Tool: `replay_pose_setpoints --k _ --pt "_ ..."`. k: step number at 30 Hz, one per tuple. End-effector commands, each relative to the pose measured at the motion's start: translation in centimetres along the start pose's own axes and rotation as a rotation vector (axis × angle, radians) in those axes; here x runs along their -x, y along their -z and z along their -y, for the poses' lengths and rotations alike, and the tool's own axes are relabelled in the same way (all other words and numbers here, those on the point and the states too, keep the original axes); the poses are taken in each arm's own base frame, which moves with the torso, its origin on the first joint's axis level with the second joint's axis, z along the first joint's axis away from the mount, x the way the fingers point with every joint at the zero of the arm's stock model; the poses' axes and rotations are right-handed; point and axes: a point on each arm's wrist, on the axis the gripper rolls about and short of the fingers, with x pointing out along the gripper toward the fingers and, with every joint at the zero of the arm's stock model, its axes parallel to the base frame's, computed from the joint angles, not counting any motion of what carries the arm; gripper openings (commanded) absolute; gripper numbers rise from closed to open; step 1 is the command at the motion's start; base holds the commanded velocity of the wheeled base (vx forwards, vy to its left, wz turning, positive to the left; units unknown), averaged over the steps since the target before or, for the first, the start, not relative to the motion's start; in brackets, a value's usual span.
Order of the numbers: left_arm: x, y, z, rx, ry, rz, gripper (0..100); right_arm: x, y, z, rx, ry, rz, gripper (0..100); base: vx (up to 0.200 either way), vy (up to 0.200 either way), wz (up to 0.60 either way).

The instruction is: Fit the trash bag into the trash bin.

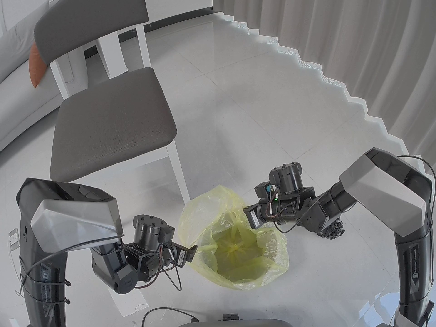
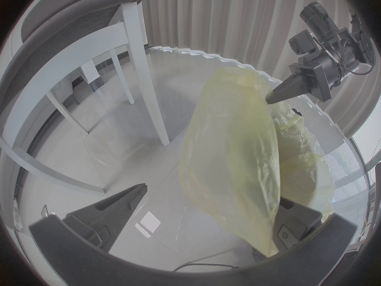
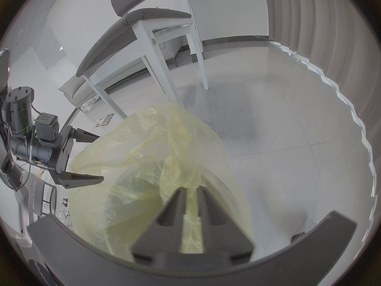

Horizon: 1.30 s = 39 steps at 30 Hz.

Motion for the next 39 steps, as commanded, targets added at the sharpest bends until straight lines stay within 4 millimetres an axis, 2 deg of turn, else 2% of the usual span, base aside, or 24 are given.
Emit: replay_pose_setpoints --k 1,7,12,18,26,32,35,39 --pt "-1.3 0.6 -1.3 0.023 -0.033 -0.019 100 -0.9 -1.1 1.6 -0.013 0.021 -0.01 0 0.0 0.0 0.0" --pt "-1.8 1.1 -1.7 0.032 -0.045 -0.033 100 -1.6 -2.0 2.7 -0.018 0.032 -0.018 0 0.0 0.0 0.0" --pt "-2.6 1.7 -1.8 0.031 -0.047 -0.052 100 -2.8 -1.1 3.7 -0.005 0.043 -0.055 0 0.0 0.0 0.0" --pt "-3.4 2.2 -1.7 0.029 -0.039 -0.066 100 -3.3 0.0 5.2 -0.023 0.058 -0.113 0 0.0 0.0 0.0" --pt "-3.1 2.6 -1.6 0.03 -0.016 -0.077 100 -3.3 1.0 5.8 -0.028 0.063 -0.16 0 0.0 0.0 0.0" --pt "-2.4 3.0 -1.3 0.025 0.01 -0.095 100 -3.0 1.3 6.1 -0.035 0.068 -0.174 0 0.0 0.0 0.0" --pt "-1.9 3.5 -1.4 0.033 0.011 -0.095 100 -2.9 2.2 6.4 -0.034 0.07 -0.199 0 0.0 0.0 0.0" --pt "-2.4 2.8 -1.7 0.048 0.001 -0.044 100 -2.8 2.0 6.9 -0.037 0.082 -0.186 0 0.0 0.0 0.0"
